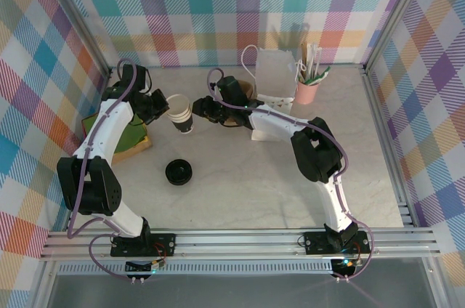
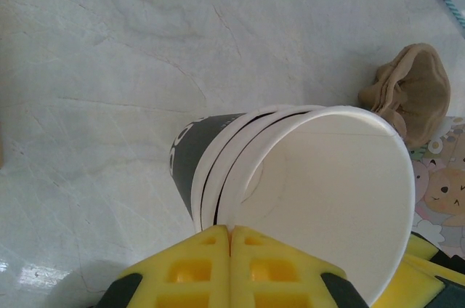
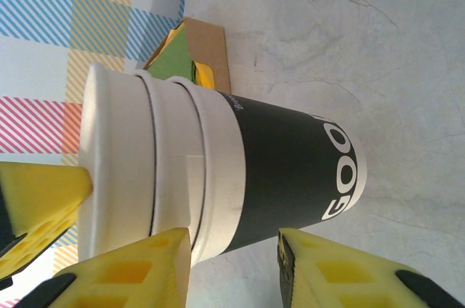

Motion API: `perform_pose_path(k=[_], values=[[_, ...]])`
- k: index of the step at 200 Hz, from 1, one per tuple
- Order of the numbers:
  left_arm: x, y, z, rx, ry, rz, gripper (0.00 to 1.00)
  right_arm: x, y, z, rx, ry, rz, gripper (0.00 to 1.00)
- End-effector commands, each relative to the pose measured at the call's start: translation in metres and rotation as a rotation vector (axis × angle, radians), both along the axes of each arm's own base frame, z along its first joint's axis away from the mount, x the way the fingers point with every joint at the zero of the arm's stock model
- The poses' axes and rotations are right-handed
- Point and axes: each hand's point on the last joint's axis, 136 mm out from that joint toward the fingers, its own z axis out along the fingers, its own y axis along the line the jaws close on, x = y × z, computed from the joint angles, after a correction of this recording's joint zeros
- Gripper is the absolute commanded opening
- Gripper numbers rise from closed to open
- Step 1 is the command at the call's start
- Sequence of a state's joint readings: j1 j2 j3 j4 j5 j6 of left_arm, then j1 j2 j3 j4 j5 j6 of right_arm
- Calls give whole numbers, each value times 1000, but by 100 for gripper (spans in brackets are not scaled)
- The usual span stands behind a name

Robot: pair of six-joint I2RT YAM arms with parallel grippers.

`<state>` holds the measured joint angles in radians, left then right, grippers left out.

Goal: Pack the takeout coffee

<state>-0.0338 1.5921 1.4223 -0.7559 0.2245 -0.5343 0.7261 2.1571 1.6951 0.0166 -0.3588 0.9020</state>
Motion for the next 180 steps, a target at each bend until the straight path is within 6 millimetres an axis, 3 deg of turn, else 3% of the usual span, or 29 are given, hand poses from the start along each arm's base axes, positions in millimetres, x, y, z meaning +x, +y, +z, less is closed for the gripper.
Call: perform_pose_path(k=[1, 76, 180], values=[[-4, -1, 9, -17, -26, -8, 0, -2, 9, 31, 62, -37, 26, 36], [-5, 1, 5, -1, -12, -9, 0, -5, 9, 46, 89, -57, 31, 35], [-5, 3, -1, 13, 0, -6, 0, -6, 10, 45, 93, -55, 31, 34]])
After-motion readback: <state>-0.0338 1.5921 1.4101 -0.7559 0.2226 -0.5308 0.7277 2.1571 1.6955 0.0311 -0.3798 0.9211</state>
